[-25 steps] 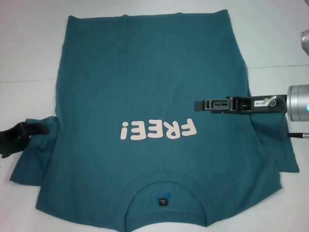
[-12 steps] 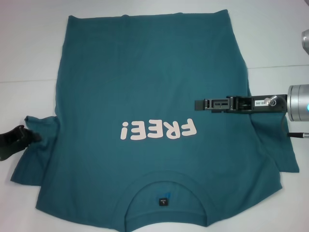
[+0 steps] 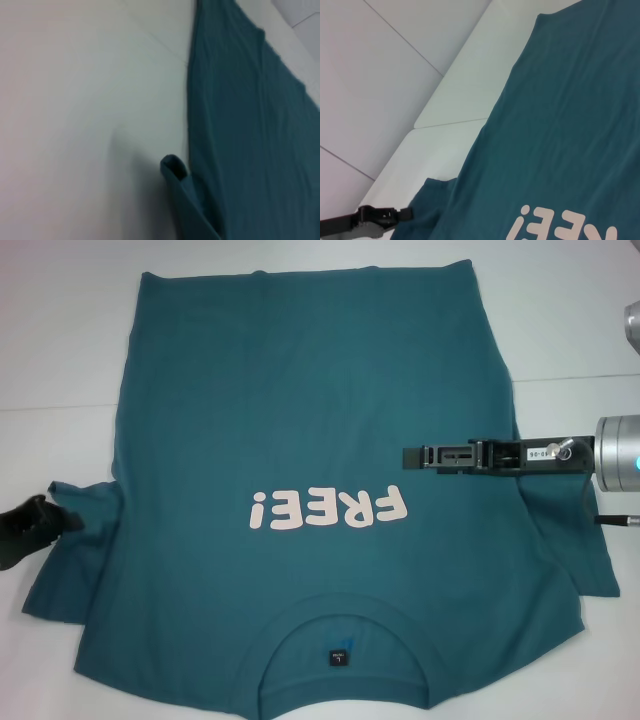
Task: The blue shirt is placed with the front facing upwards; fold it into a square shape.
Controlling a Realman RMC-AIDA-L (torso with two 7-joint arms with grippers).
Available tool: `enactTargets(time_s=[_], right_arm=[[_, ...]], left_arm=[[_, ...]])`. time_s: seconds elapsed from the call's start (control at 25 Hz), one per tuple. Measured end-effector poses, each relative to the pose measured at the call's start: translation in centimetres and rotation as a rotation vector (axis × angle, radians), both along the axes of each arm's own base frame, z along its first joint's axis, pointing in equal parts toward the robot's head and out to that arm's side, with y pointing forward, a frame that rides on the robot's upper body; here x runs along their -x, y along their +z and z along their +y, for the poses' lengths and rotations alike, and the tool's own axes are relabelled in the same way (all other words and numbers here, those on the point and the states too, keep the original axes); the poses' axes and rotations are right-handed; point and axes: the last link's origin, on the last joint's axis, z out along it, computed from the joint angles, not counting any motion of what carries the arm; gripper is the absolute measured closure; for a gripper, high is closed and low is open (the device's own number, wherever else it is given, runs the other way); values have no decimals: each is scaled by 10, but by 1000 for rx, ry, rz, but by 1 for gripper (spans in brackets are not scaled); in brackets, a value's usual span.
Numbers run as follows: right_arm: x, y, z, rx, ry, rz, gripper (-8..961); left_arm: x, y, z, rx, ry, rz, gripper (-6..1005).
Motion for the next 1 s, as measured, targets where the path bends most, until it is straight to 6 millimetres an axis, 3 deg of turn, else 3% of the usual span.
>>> enactTargets(time_s=[0.28,1.0], right_arm=[[0,-1,0,-1,-3,0,31],[0,-2,-1,0,-2,2,32]], left_arm=[[4,14,-5,-68,-15,-74,955],[10,9,-8,-54,-5,-26,956]])
